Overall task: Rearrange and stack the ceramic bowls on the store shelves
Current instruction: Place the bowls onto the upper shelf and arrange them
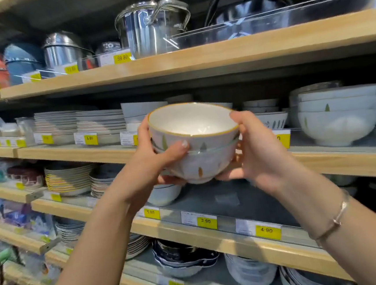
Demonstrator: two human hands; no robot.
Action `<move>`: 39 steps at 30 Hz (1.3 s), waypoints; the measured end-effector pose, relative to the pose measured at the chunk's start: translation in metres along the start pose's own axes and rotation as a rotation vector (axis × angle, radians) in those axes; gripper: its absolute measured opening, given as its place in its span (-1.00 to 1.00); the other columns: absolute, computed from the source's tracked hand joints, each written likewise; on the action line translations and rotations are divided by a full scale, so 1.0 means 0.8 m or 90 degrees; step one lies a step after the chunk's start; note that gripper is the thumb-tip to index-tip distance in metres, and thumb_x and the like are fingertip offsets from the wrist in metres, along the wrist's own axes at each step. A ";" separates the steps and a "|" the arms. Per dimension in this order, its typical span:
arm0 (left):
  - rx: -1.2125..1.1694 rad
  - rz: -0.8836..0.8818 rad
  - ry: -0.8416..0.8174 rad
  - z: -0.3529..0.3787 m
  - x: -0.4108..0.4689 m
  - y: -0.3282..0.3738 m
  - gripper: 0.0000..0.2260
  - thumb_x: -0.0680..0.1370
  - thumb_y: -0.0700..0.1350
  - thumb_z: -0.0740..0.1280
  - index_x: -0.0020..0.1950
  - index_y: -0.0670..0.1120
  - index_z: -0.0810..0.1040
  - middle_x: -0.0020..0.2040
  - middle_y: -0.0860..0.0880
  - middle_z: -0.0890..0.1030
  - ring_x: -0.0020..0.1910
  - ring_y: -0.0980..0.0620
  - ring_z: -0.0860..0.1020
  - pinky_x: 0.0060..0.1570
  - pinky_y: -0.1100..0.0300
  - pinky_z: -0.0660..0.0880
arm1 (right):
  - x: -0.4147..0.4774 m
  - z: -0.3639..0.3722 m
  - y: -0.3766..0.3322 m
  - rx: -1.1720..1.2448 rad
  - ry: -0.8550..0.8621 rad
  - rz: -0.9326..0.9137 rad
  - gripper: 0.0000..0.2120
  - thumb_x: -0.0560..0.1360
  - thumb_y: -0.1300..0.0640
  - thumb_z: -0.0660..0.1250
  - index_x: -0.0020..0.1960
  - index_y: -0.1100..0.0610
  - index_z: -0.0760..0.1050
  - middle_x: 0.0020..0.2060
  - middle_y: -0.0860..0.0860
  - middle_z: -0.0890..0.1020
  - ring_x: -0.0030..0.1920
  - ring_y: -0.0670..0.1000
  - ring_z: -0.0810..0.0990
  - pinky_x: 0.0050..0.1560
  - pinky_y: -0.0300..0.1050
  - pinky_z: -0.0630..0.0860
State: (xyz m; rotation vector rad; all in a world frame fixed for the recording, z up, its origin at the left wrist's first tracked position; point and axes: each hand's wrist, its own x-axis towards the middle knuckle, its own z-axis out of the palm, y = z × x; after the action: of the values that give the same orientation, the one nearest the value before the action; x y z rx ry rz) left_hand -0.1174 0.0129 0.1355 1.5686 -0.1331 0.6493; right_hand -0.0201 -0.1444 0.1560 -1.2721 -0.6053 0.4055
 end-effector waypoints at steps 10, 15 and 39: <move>-0.146 0.013 -0.037 0.056 0.077 0.018 -0.21 0.26 0.36 0.38 0.43 0.29 0.17 0.39 0.12 0.39 0.35 -0.12 0.41 -0.20 -0.20 0.58 | 0.017 -0.028 -0.079 -0.115 0.123 -0.100 -0.70 0.54 -0.09 0.08 0.15 0.01 0.43 -0.13 -0.01 0.53 -0.15 0.03 0.52 -0.12 0.10 0.60; -0.167 0.022 -0.010 0.059 0.097 0.021 -0.47 0.39 0.15 0.20 0.36 0.09 0.36 0.32 -0.12 0.49 0.16 -0.23 0.51 -0.18 -0.26 0.51 | 0.038 -0.029 -0.090 -0.158 0.113 -0.106 -0.63 0.53 -0.09 0.06 0.24 0.05 0.39 -0.06 0.05 0.53 -0.16 0.07 0.54 -0.09 0.16 0.59; -0.060 -0.166 0.125 0.023 0.208 0.029 -0.68 0.48 0.12 0.05 -0.11 -0.05 0.49 -0.05 -0.14 0.63 -0.07 -0.19 0.59 -0.14 -0.12 0.54 | 0.115 -0.001 -0.082 -0.226 0.049 -0.060 -0.69 0.48 -0.15 0.26 0.12 0.00 0.41 -0.11 -0.07 0.52 -0.02 0.00 0.51 0.16 0.10 0.47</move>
State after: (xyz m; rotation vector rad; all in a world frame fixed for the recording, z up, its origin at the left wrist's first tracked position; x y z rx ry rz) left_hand 0.0153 0.0420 0.2357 1.3943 0.1834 0.5780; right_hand 0.0495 -0.1072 0.2374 -1.5824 -0.6886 0.1723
